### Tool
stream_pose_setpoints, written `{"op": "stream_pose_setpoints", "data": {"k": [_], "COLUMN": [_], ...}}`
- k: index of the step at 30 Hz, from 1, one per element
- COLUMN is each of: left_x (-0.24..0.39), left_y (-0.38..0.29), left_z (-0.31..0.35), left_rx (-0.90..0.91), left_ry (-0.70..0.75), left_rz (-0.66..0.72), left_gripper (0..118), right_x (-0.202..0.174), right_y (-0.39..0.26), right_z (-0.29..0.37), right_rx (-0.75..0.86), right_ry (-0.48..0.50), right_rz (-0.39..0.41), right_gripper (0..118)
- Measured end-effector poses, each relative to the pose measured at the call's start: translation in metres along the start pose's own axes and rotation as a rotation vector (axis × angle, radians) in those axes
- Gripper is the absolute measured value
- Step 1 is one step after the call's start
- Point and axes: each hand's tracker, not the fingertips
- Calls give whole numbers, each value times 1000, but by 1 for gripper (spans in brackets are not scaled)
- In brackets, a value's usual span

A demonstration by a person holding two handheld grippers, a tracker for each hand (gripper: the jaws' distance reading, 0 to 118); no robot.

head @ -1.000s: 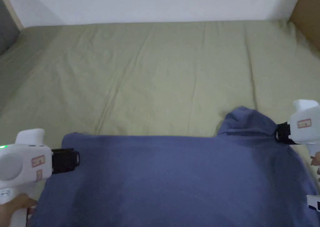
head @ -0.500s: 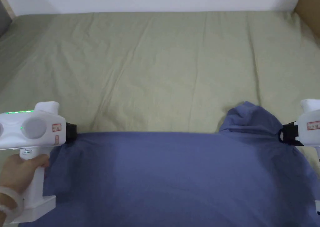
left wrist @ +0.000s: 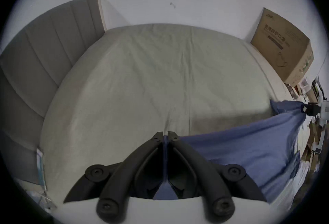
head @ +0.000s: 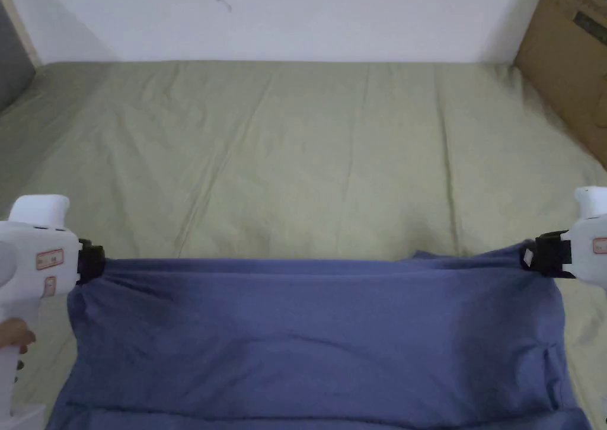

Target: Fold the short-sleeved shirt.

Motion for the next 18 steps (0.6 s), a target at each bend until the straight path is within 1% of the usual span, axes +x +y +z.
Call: {"op": "stream_pose_setpoints", "data": {"k": [5,7,9,11,13,14,16,17,18], "left_x": [-9,-13,-16,-18,-15,-13,-11,-10,-8], "left_y": [-49,-73,-99,-124,-151,-162,-181,-187,-192], "left_z": [72,92,104,108,106,104,92,89,87], "left_rx": [12,5,-7,-37,-83,-104,-163,-167,-170], "left_ry": [-21,-32,-43,-37,-26,-18,8,13,16], "left_rz": [-27,-25,-14,0,-7,-19,-75,-78,-84], "left_gripper": [2,2,2,2,2,2,2,2,2], "right_x": [0,1,1,2,4,5,5,13,14], "right_y": [-61,-94,-126,-158,-187,-198,-217,-224,-228], "right_z": [60,78,87,91,84,80,71,62,58], "right_rx": [1,-23,-66,-108,-168,-189,-219,-216,-219], "right_ry": [9,3,-3,4,-15,-16,-51,-46,-42], "right_rz": [8,20,12,-2,-22,-20,-20,-19,-35], "right_gripper": [0,0,0,0,0,0,0,0,0]}}
